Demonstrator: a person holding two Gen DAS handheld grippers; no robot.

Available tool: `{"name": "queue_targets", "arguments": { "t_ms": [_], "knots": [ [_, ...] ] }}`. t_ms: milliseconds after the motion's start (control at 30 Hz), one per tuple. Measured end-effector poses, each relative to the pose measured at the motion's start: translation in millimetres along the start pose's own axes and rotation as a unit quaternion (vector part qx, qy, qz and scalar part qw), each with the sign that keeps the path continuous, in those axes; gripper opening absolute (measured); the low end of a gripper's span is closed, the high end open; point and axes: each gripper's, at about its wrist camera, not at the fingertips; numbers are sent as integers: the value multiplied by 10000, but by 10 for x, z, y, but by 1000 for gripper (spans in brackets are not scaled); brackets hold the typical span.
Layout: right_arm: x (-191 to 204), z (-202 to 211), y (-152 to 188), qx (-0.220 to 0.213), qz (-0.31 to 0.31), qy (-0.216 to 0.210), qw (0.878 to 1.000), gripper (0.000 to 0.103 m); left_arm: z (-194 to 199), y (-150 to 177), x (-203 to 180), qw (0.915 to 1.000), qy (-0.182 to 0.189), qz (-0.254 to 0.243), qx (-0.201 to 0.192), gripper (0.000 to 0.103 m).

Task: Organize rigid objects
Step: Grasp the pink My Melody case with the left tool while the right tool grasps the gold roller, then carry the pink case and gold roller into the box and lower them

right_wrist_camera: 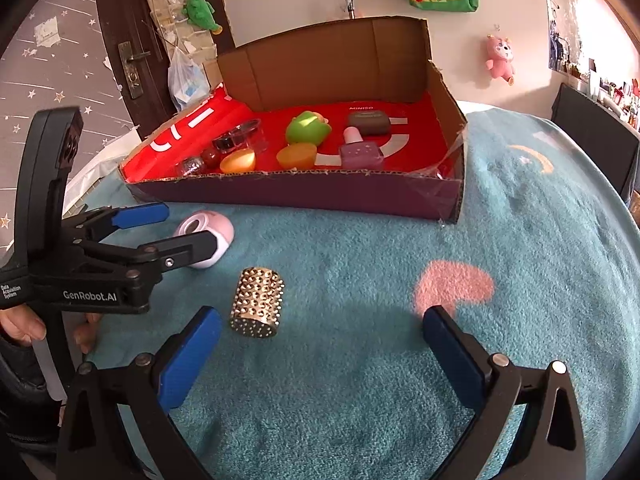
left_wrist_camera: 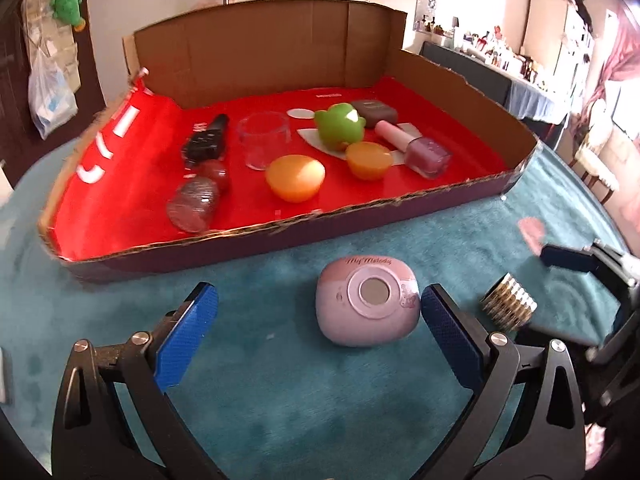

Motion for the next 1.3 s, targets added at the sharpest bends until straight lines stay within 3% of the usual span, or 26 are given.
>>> {"name": "queue_targets", "arguments": {
  "t_ms": [167,367,433,500,567,633,667,733,800,1100,1300],
  "knots": [
    [57,-14,-6,-22,44,-87,10000,103,16,50,-29,9995,-32,-304,110,103],
    [180,-46,-13,-54,311,-56,9995,98,-2,28,-61,9993,124,-327,116,103],
    [206,-46,-12,-81,380,-35,9992,95,-29,10,-70,9992,213,-308,139,97],
    [218,-44,-13,-105,409,-41,9991,90,-90,0,-75,9986,389,-246,241,75],
    [250,-57,-13,-137,444,-55,9989,85,-117,1,-83,9985,421,-226,261,67],
    [294,-99,0,-117,508,-98,9986,65,-95,-8,-83,9981,554,-196,188,50],
    [314,-107,10,-125,566,-88,9983,58,-81,-11,-64,9979,616,-121,160,51],
    [355,-95,26,-175,678,-99,9975,27,-55,-6,-33,9977,666,-12,120,51],
    [372,-67,23,-215,635,-298,9973,27,9,12,-15,9975,700,62,39,51],
    [526,123,-103,-605,801,-302,9945,27,351,114,-45,9970,735,80,-240,51],
    [565,105,-59,-614,724,-294,9950,27,413,170,-1,9968,734,160,-261,51]
  ]
}}
Point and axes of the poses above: each gripper's, at about its wrist camera, not at the fingertips, and z roughly against the way its jaws point, x to its left, y to its underside, and after that the axes turned 9 degrees about -x, right-handed
